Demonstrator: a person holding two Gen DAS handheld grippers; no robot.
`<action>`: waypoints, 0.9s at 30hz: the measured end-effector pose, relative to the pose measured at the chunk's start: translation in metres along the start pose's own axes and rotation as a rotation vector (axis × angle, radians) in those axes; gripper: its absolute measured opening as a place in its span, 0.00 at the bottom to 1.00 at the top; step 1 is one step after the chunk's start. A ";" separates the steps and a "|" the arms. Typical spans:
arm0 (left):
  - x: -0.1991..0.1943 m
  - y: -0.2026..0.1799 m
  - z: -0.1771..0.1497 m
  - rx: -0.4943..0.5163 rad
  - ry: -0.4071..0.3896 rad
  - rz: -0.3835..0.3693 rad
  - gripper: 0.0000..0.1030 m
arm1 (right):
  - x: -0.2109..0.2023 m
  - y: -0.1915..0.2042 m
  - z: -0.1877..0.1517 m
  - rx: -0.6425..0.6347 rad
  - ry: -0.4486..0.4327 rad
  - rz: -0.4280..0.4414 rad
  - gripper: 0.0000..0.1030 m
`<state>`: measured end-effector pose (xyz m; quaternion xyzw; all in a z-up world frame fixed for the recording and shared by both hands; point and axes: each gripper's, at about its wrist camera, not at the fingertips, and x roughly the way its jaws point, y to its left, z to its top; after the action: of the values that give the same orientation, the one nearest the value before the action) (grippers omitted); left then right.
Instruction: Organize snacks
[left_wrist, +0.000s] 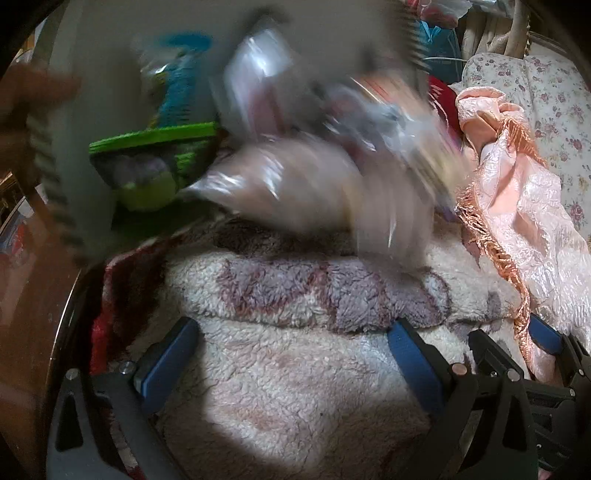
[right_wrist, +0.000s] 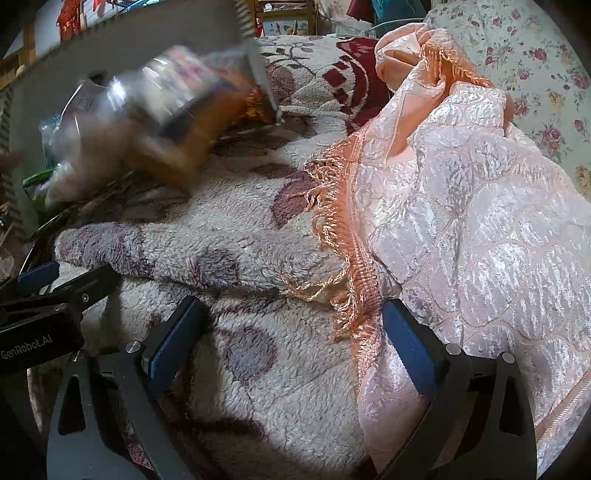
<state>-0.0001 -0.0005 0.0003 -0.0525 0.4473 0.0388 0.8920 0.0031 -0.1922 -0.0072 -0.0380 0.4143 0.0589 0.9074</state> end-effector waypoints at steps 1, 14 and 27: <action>0.000 0.000 0.000 0.000 0.000 0.000 1.00 | 0.000 0.000 0.000 0.000 0.000 0.000 0.96; 0.001 -0.002 0.000 0.007 0.001 0.009 1.00 | 0.001 0.001 0.000 0.003 -0.001 0.002 0.96; 0.002 -0.002 0.000 0.007 0.001 0.009 1.00 | 0.001 0.000 0.000 0.005 0.001 0.004 0.96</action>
<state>0.0016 -0.0027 -0.0015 -0.0472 0.4481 0.0411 0.8918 0.0038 -0.1920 -0.0075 -0.0350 0.4148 0.0596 0.9073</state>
